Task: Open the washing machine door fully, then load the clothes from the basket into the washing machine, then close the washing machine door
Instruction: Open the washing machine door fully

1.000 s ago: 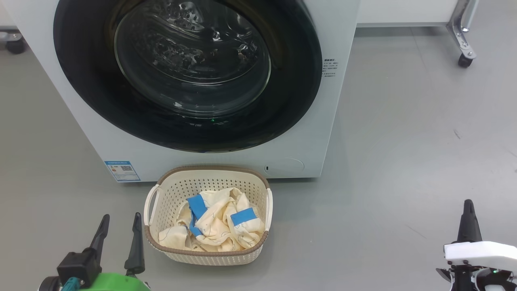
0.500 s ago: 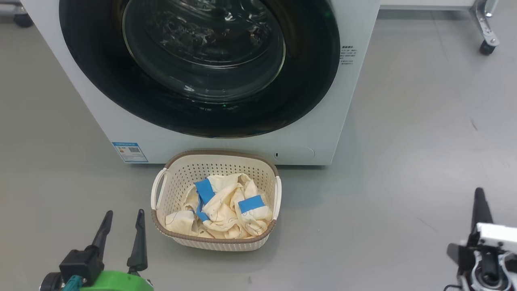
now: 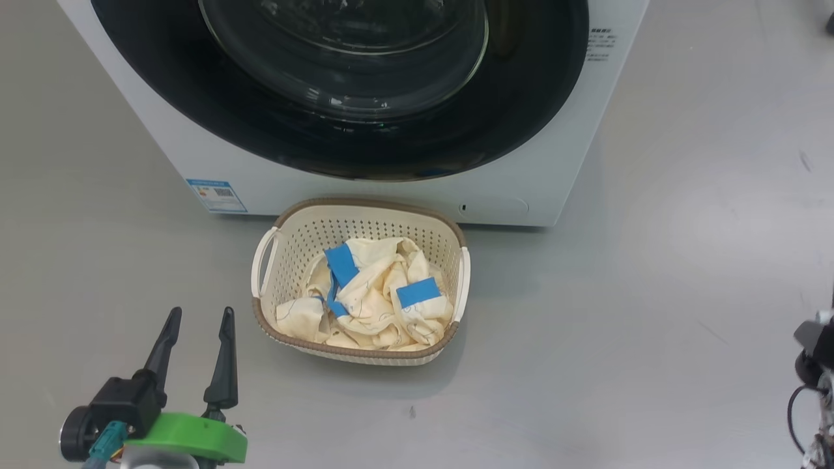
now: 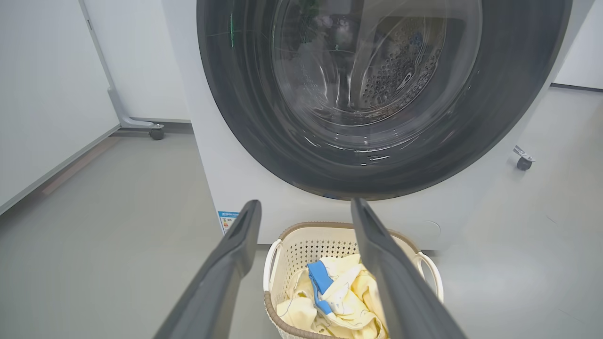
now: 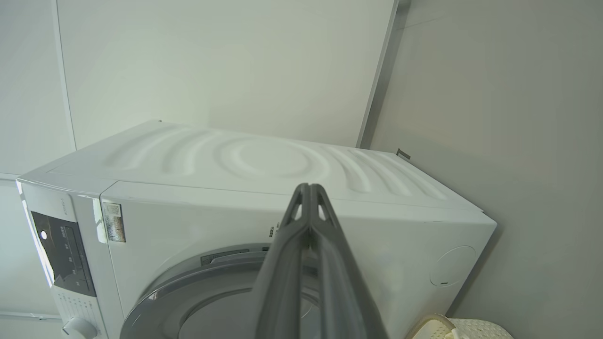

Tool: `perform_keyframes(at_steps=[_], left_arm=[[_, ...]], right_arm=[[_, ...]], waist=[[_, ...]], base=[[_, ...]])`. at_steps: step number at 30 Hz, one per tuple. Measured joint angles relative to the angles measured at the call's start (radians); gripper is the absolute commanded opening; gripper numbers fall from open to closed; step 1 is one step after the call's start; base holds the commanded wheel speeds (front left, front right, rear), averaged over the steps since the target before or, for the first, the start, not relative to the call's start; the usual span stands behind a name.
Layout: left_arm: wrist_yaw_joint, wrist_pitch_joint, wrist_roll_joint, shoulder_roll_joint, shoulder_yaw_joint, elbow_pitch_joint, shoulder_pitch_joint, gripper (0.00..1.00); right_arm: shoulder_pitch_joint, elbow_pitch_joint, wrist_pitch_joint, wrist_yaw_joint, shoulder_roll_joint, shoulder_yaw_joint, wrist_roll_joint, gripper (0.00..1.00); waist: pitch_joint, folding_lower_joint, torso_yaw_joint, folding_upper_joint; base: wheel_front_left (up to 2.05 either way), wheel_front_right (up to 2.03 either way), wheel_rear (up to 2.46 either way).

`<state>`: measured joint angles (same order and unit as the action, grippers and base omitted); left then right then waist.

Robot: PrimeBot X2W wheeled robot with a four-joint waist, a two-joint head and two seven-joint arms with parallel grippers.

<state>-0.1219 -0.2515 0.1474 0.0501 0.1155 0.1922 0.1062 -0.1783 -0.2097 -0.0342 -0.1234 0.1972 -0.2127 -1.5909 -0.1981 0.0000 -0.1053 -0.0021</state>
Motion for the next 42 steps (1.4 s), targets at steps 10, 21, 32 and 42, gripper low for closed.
perform_keyframes(at_steps=[10, 21, 32, 42], left_arm=[[0.000, 0.000, 0.002, 0.008, -0.002, -0.025, 0.016, 1.00], [0.000, 0.000, 0.003, 0.008, 0.000, -0.048, 0.057, 1.00], [0.000, -0.004, 0.003, 0.005, 0.029, -0.079, 0.102, 1.00], [0.000, -0.004, 0.011, -0.001, 0.036, -0.086, 0.114, 1.00]], right_arm=[[-0.128, 0.015, 0.086, 0.000, 0.057, 0.015, -0.017, 0.00], [-0.278, 0.032, 0.167, 0.000, 0.115, 0.037, -0.023, 0.00], [-0.436, 0.041, 0.247, 0.000, 0.151, 0.102, -0.020, 0.00], [-0.537, 0.046, 0.307, 0.000, 0.175, 0.147, -0.015, 0.00]], waist=[[-0.078, 0.0000, -0.019, 0.0000], [-0.174, 0.0000, -0.050, 0.0000], [-0.260, 0.0001, -0.092, 0.0000], [-0.304, 0.0000, -0.138, -0.0001]], base=[[0.00, 0.00, 0.00], [0.00, 0.00, 0.00], [0.00, 0.00, 0.00], [0.00, 0.00, 0.00]])
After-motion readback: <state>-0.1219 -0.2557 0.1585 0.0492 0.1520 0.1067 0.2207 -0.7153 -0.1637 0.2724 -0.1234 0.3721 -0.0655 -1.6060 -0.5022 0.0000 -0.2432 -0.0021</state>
